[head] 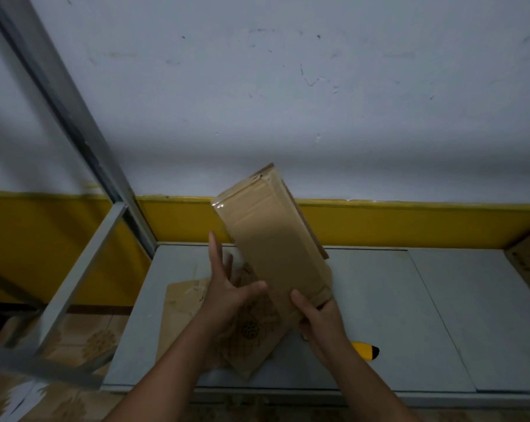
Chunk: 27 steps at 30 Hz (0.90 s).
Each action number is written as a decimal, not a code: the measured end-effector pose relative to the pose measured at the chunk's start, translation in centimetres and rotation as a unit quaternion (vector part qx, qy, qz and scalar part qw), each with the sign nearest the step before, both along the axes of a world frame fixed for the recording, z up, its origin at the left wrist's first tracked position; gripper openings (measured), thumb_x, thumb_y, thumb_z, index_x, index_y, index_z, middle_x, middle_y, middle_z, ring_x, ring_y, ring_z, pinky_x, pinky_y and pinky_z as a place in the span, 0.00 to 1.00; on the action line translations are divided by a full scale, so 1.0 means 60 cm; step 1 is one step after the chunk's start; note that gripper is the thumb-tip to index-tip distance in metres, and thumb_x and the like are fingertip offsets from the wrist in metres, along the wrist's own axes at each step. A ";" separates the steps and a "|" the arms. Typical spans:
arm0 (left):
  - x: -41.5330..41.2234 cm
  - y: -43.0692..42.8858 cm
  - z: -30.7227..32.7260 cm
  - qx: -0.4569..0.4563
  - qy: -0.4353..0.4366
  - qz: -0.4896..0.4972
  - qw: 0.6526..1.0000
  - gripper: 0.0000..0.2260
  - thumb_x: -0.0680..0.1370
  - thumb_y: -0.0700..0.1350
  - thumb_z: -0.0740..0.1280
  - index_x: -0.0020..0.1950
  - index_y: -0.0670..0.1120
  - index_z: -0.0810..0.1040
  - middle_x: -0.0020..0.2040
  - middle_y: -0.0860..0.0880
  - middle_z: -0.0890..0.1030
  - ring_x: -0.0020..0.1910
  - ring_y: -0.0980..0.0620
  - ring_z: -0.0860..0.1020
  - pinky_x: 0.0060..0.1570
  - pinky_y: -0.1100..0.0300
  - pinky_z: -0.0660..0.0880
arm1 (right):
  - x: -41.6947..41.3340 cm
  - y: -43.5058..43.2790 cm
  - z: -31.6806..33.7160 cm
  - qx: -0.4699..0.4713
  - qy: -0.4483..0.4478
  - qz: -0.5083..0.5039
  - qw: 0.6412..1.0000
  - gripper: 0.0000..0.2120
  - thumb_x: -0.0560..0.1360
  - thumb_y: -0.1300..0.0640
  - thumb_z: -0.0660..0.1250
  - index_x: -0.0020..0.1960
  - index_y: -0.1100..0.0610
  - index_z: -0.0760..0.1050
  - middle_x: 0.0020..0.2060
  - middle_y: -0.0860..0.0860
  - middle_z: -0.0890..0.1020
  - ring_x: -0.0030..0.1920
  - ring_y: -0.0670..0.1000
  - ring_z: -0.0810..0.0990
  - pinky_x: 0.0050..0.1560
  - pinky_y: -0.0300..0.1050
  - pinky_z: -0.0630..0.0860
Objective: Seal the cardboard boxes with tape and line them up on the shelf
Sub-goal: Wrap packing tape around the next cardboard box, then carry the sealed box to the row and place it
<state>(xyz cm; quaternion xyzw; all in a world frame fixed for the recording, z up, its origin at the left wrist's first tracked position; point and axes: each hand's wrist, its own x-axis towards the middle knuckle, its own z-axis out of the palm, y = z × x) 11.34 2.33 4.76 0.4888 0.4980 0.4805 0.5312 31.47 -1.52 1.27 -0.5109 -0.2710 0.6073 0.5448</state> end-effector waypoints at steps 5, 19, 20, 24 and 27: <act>-0.052 0.041 0.039 0.062 0.013 0.106 0.992 0.43 0.73 0.74 0.70 0.82 0.71 0.52 0.85 0.56 0.59 0.78 0.52 0.67 0.69 0.47 0.74 | 0.043 -0.005 -0.002 0.027 -0.149 0.030 0.988 0.35 0.62 0.48 0.86 0.66 0.43 0.75 0.59 0.45 0.85 0.59 0.47 0.84 0.57 0.50 0.83; -0.057 0.021 0.028 -0.035 0.141 0.060 0.988 0.28 0.82 0.64 0.59 0.80 0.55 0.69 0.69 0.56 0.73 0.66 0.53 0.73 0.51 0.66 0.70 | 0.100 -0.015 0.040 0.076 -0.151 0.001 0.986 0.40 0.68 0.35 0.77 0.76 0.34 0.64 0.64 0.31 0.76 0.66 0.44 0.77 0.63 0.52 0.79; -0.049 0.019 0.028 -0.034 0.143 0.062 0.987 0.24 0.84 0.61 0.59 0.79 0.56 0.69 0.68 0.57 0.72 0.62 0.56 0.73 0.50 0.67 0.69 | 0.101 -0.017 0.042 0.071 -0.133 -0.027 0.988 0.38 0.70 0.33 0.75 0.76 0.35 0.65 0.66 0.32 0.75 0.68 0.46 0.76 0.66 0.54 0.77; -0.019 0.019 0.027 -0.024 0.117 0.018 0.993 0.20 0.86 0.57 0.60 0.78 0.61 0.69 0.64 0.68 0.72 0.58 0.67 0.73 0.49 0.65 0.73 | 0.113 -0.040 0.047 0.062 -0.132 -0.128 0.981 0.20 0.84 0.56 0.63 0.74 0.42 0.71 0.66 0.39 0.78 0.66 0.48 0.78 0.68 0.57 0.76; 0.012 0.024 0.032 -0.036 0.081 -0.044 0.995 0.19 0.85 0.59 0.61 0.77 0.65 0.69 0.64 0.70 0.71 0.60 0.67 0.75 0.50 0.62 0.77 | 0.132 -0.069 0.049 0.057 -0.149 -0.187 0.969 0.20 0.85 0.61 0.61 0.72 0.42 0.74 0.64 0.36 0.80 0.65 0.46 0.79 0.67 0.54 0.76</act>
